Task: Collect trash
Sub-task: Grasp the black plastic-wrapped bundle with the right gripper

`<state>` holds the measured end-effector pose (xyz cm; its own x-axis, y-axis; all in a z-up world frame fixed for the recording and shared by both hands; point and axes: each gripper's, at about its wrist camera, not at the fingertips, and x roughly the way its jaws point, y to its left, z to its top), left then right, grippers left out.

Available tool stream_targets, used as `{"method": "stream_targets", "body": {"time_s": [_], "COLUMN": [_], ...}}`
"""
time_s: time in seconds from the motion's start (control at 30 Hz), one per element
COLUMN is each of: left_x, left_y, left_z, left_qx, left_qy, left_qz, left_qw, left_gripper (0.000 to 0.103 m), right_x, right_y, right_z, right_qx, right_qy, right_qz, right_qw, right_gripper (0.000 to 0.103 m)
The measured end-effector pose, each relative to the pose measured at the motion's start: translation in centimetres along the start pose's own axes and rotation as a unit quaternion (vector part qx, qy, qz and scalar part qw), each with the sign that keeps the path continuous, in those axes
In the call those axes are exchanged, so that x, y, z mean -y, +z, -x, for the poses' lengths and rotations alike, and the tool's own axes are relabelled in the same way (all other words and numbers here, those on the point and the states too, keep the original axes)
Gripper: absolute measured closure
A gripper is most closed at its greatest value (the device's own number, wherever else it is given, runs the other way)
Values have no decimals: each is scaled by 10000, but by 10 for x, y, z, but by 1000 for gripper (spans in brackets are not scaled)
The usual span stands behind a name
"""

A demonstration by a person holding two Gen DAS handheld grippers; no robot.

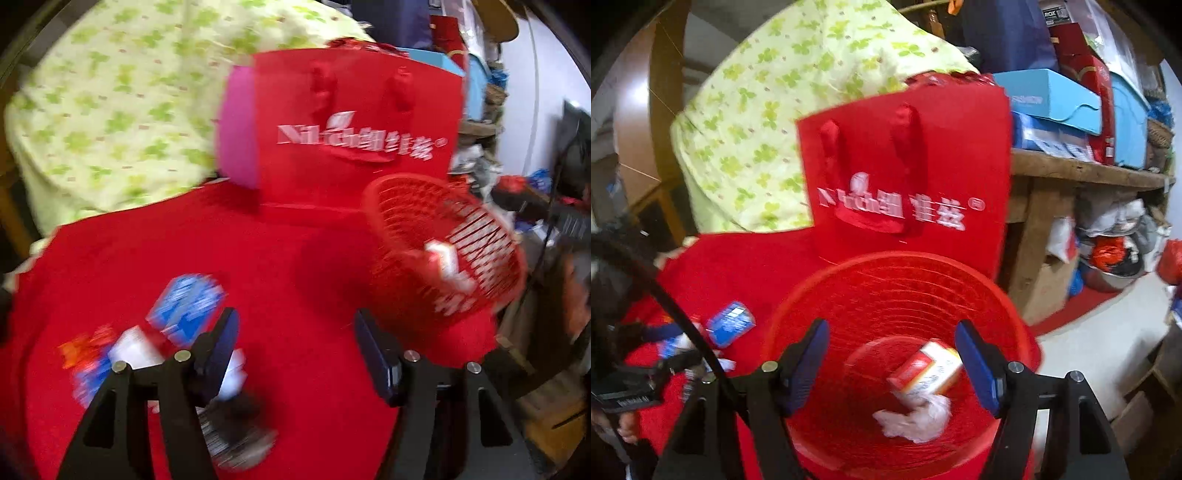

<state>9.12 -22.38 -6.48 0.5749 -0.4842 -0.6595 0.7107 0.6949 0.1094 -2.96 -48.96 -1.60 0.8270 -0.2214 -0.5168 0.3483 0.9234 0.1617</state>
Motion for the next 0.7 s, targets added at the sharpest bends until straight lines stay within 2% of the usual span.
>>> {"method": "stream_targets", "body": {"time_s": [0.13, 0.23, 0.3, 0.47, 0.7], "left_x": [-38, -67, -86, -114, -142], "left_y": [-45, -80, -103, -142, -160], "left_z": [24, 37, 44, 45, 42], "left_qx": [-130, -284, -391, -594, -679], "left_qy": [740, 1115, 1260, 1375, 1275], "left_qz": [27, 218, 428, 846, 1467], "left_qw": [9972, 9931, 9903, 9851, 9786], "left_gripper": [37, 37, 37, 37, 37], "right_x": [-27, -59, -85, -151, -211], "right_y": [-3, -8, -15, -43, -94], "right_z": [2, -4, -15, -59, -125], "right_qx": [37, -74, -303, -1086, -2036], "right_qy": [641, 1119, 1448, 1972, 2360], "right_qz": [54, 203, 321, 711, 1012], "right_qw": [9979, 9935, 9885, 9717, 9448], "right_gripper": [29, 29, 29, 29, 29]}}
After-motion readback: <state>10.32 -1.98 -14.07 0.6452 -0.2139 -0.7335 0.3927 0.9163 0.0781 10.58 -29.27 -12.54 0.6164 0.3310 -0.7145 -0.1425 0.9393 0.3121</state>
